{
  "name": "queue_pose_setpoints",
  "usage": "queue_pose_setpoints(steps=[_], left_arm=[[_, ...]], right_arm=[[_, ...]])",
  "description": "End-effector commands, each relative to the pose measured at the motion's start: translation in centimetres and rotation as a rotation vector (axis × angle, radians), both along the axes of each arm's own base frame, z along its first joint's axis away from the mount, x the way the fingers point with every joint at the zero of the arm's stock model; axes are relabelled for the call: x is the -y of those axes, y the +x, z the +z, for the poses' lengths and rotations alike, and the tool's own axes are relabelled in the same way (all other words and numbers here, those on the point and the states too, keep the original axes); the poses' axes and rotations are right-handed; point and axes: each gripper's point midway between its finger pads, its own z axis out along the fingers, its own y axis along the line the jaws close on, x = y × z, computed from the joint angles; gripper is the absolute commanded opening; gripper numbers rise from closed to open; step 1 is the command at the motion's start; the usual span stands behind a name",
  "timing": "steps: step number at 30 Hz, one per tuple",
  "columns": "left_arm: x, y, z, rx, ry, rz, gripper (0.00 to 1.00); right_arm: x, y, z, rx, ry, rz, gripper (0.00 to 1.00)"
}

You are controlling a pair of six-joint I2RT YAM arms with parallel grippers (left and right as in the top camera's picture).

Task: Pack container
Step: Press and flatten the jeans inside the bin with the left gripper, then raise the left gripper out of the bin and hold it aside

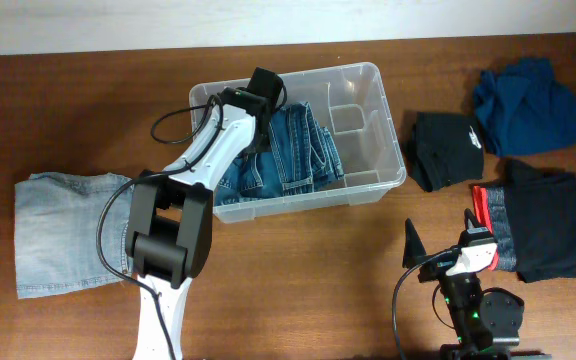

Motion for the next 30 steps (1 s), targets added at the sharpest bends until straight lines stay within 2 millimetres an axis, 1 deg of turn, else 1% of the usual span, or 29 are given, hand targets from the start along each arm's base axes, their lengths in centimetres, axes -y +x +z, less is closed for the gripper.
queue_pose_setpoints(steps=[1, 2, 3, 5, 9, 10, 11, 13, 15, 16, 18, 19, 20, 22, 25, 28, 30], left_arm=[[-0.8, -1.2, -2.7, -0.095, -0.025, 0.021, 0.01], [-0.6, -0.9, -1.8, -0.079, -0.039, 0.019, 0.01], [-0.3, -0.5, -0.5, -0.054, -0.059, 0.016, 0.00], [0.3, 0.3, 2.7, 0.008, -0.099, 0.010, 0.01], [1.0, 1.6, 11.2, 0.175, -0.173, -0.005, 0.01], [1.0, 1.6, 13.8, 0.225, -0.191, -0.007, 0.02], [0.9, 1.5, 16.2, 0.272, -0.209, -0.010, 0.08], [0.6, 0.8, 19.8, 0.339, -0.231, -0.020, 0.22], [0.0, -0.1, 22.8, 0.392, -0.235, -0.032, 0.29], [-0.9, -0.9, 24.7, 0.423, -0.231, -0.036, 0.41], [-2.5, -2.1, 26.6, 0.447, -0.217, -0.014, 0.80], [-3.4, -2.8, 27.4, 0.453, -0.211, 0.000, 0.94], [-4.5, -3.4, 28.0, 0.456, -0.205, 0.017, 0.99], [-6.7, -4.6, 28.8, 0.453, -0.194, 0.058, 0.99], [-9.7, -5.8, 29.1, 0.434, -0.176, 0.121, 0.99], [-11.6, -6.5, 28.6, 0.398, -0.157, 0.165, 0.99], [-12.5, -7.1, 28.1, 0.369, -0.146, 0.186, 0.99]], right_arm=[[-0.4, -0.1, -0.2, 0.000, -0.006, 0.021, 0.99], [-0.4, -0.1, -0.2, 0.000, -0.006, 0.021, 0.99], [-0.4, -0.1, -0.2, 0.000, -0.006, 0.021, 0.99], [-0.4, -0.1, -0.2, 0.000, -0.006, 0.021, 0.98], [-0.4, -0.1, -0.2, 0.000, -0.006, 0.021, 0.98], [-0.4, -0.1, -0.2, 0.000, -0.006, 0.021, 0.98], [-0.4, -0.1, -0.2, 0.000, -0.006, 0.021, 0.98], [-0.4, -0.1, -0.2, 0.000, -0.006, 0.021, 0.99], [-0.4, -0.1, -0.2, 0.000, -0.006, 0.021, 0.98], [-0.4, -0.1, -0.2, 0.000, -0.006, 0.021, 0.98], [-0.4, -0.1, -0.2, 0.000, -0.006, 0.021, 0.99], [-0.4, -0.1, -0.2, 0.000, -0.006, 0.021, 0.99], [-0.4, -0.1, -0.2, 0.000, -0.006, 0.021, 0.99], [-0.4, -0.1, -0.2, 0.000, -0.006, 0.021, 0.99], [-0.4, -0.1, -0.2, 0.000, -0.006, 0.021, 0.99], [-0.4, -0.1, -0.2, 0.000, -0.006, 0.021, 0.98], [-0.4, -0.1, -0.2, 0.000, -0.006, 0.021, 0.99]])
